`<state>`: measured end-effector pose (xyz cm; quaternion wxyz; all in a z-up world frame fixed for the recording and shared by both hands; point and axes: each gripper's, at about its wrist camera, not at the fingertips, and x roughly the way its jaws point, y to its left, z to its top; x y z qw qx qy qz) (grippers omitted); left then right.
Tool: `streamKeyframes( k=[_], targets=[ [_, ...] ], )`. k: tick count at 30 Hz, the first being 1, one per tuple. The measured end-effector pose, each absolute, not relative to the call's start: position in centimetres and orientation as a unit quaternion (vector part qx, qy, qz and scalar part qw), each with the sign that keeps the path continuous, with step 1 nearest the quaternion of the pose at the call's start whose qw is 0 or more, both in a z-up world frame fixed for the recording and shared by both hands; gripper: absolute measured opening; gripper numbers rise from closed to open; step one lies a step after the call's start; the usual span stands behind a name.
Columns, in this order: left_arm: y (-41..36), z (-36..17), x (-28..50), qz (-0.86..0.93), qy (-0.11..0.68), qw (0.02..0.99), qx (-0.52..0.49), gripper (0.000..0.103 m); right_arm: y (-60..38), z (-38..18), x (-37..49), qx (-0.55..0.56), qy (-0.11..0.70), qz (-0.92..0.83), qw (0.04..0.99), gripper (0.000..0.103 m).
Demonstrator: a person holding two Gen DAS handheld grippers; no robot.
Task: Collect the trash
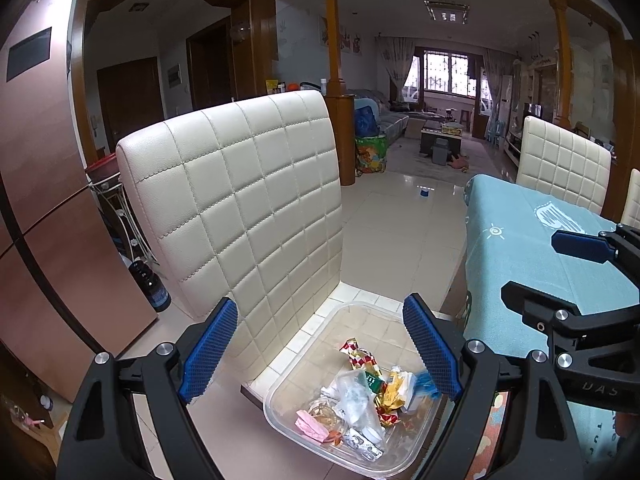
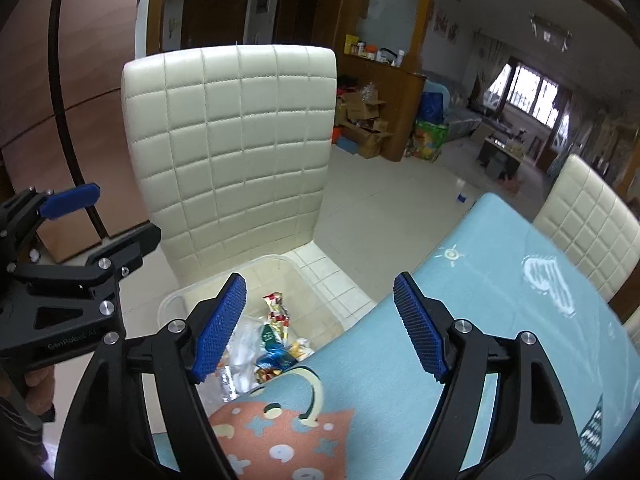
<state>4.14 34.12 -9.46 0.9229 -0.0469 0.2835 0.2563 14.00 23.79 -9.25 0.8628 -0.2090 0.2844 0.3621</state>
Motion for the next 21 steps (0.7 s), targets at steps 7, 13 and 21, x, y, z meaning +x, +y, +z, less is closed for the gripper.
streamKeyframes(
  k=[7,13,21],
  targets=[
    [33.4,-8.9,4.2,0.249,0.284,0.924,-0.049,0.083,21.9,-8.6,14.8,-0.183,0.292,0.339,0.875,0.093],
    [31.2,-7.9,4.6,0.23,0.278,0.932,-0.046,0.083,18.8,-7.5,15.0,-0.161,0.293,0.31,0.89,0.097],
    [27.3,-6.4,4.9,0.204,0.268,0.94,-0.053,0.083,12.9,-5.7,14.3,-0.142,0.273,0.227,0.924,0.099]
  ],
)
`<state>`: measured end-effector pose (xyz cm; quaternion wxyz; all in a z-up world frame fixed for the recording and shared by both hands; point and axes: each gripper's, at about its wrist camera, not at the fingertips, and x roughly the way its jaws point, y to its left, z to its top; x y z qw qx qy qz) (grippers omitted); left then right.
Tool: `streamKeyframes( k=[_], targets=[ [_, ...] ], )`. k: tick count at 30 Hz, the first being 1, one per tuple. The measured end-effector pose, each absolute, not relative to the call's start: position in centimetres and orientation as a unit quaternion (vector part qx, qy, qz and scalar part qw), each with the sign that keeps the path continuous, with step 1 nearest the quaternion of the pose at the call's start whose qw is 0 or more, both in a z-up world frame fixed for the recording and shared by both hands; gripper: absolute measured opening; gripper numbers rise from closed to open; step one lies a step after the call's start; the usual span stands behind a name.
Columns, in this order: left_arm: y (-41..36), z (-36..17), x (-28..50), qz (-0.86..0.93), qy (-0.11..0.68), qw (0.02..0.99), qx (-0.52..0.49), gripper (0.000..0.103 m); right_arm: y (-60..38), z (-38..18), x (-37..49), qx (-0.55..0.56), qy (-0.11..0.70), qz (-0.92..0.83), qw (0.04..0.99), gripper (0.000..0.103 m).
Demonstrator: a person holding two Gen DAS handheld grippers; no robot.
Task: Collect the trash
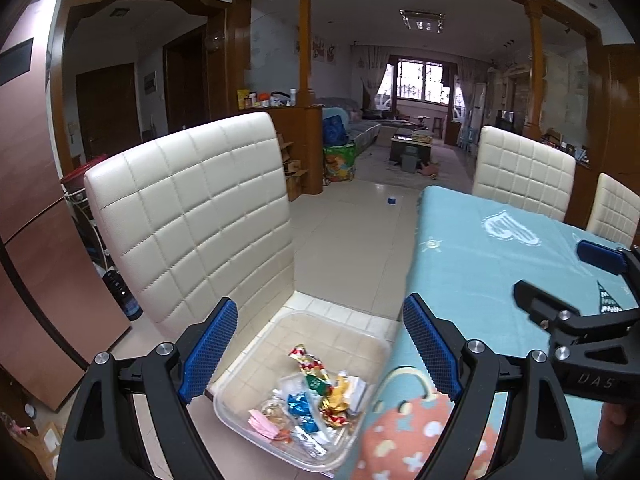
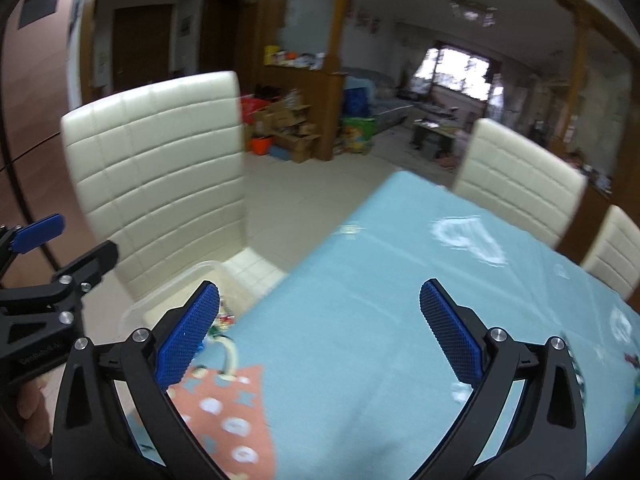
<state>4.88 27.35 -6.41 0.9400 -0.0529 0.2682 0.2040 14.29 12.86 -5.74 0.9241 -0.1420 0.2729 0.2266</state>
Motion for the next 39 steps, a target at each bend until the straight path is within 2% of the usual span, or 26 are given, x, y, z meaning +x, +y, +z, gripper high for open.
streamKeyframes(
  k=[18,39],
  targets=[
    [17.0,-1.4,3.9,0.11,0.214,0.97,-0.025,0.083,-0.2,-0.7,10.3,-0.078,0.22,0.093,0.968,0.099],
    [14.0,-0.5,3.9,0.092,0.203,0.975,-0.005,0.083,-3.8,0.2,9.4,-0.05,0.206,0.077,0.974,0.099]
  ],
)
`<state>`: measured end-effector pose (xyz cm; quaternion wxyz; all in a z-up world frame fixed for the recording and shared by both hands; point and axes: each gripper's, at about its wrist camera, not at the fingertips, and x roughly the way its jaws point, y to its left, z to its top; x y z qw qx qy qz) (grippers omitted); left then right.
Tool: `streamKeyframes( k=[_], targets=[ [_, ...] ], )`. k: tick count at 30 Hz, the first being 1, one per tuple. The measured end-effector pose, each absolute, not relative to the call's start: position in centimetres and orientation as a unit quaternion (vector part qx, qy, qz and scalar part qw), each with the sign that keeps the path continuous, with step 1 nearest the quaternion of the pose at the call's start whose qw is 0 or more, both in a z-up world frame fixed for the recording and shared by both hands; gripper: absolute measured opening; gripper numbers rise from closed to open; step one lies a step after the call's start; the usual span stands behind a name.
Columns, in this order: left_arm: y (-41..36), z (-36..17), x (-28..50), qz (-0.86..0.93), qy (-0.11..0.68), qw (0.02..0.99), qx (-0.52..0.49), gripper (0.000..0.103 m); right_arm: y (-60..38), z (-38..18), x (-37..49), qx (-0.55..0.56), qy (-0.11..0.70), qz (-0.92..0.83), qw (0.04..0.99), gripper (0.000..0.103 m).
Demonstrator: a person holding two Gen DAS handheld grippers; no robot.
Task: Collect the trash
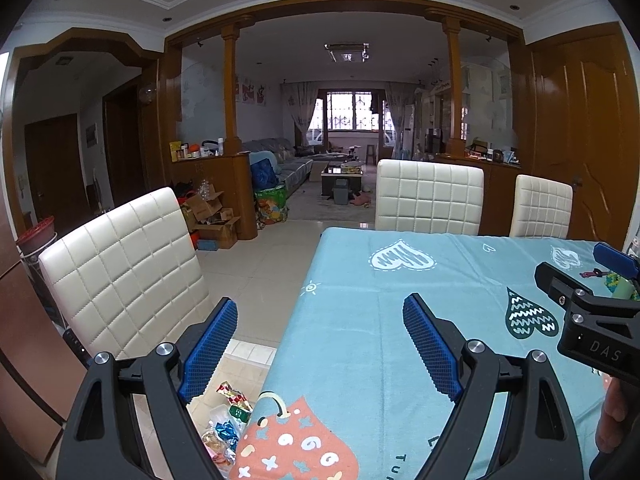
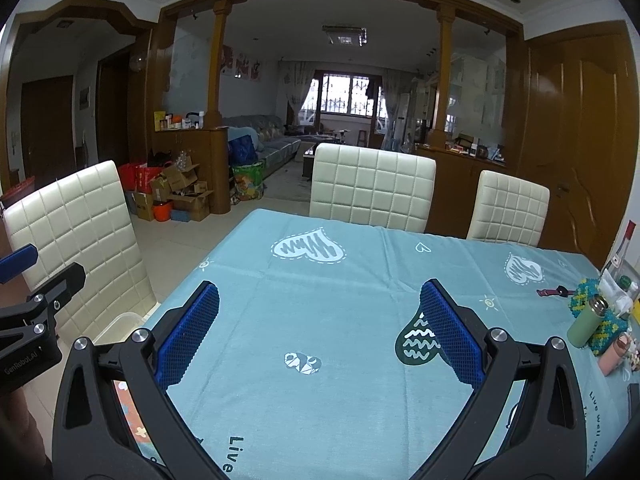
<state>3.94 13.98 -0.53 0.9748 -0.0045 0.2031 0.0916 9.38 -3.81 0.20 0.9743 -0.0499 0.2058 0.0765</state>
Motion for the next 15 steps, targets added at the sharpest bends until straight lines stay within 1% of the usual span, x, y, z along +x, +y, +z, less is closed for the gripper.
streamKeyframes(
  k=[15],
  targets=[
    [13.26,-0.56,4.49,0.081,0.219,0.972,0.0,0.083,-3.9,0.31,9.17,-0.053,0.203,0.076,0.975,0.099]
  ],
)
